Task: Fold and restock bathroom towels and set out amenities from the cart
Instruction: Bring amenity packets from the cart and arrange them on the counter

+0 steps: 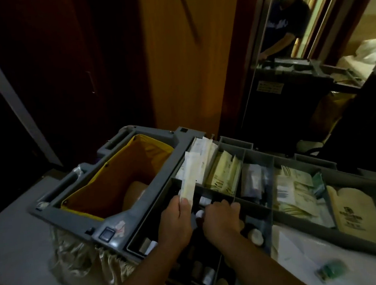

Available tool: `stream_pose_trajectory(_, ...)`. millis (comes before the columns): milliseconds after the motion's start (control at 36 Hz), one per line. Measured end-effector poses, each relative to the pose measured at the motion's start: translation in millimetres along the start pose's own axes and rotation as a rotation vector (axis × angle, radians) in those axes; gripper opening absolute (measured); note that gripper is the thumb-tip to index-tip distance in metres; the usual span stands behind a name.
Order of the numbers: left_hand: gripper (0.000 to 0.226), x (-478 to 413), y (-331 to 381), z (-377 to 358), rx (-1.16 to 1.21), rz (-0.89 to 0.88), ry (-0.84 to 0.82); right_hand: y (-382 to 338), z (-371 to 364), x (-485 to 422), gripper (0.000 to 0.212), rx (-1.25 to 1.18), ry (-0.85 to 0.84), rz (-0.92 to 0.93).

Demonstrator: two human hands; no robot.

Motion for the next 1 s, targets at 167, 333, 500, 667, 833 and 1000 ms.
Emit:
stream_pose_trajectory(167,0.036,-21,1,3,-0.005,-0.035,0.026,15,16,-16,0.032,-0.377,0.090,-0.068)
stream_pose_trajectory(333,0.041,-46,30,0,-0.015,-0.143,0.039,24,67,-59,0.043,-1.132,0.203,-0.108)
stream_pose_trajectory(500,0.040,-82,52,-18,-0.140,-0.178,-0.090,15,87,-102,0.032,-1.145,0.219,-0.114)
stream_pose_trajectory(667,0.008,-128,42,-26,-0.218,-0.103,-0.142,22,82,-150,0.035,-1.059,0.225,-0.209)
stream_pose_trajectory(833,0.011,-164,34,-31,-0.266,-0.051,-0.108,14,80,-194,0.030,-0.860,0.216,-0.173)
stream_pose_trajectory(1000,0.011,-178,13,-51,-0.379,-0.099,-0.153,4,60,-209,0.059,-0.641,0.214,-0.081)
Point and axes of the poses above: each hand's wrist, its own x-axis away from the middle knuckle, its own z-axis out of the back of the hand, y = z × x, the point moved 10 cm from there along -x, towards the middle knuckle, and after that the axes turned 2 degrees about x, right-handed, at the moved point
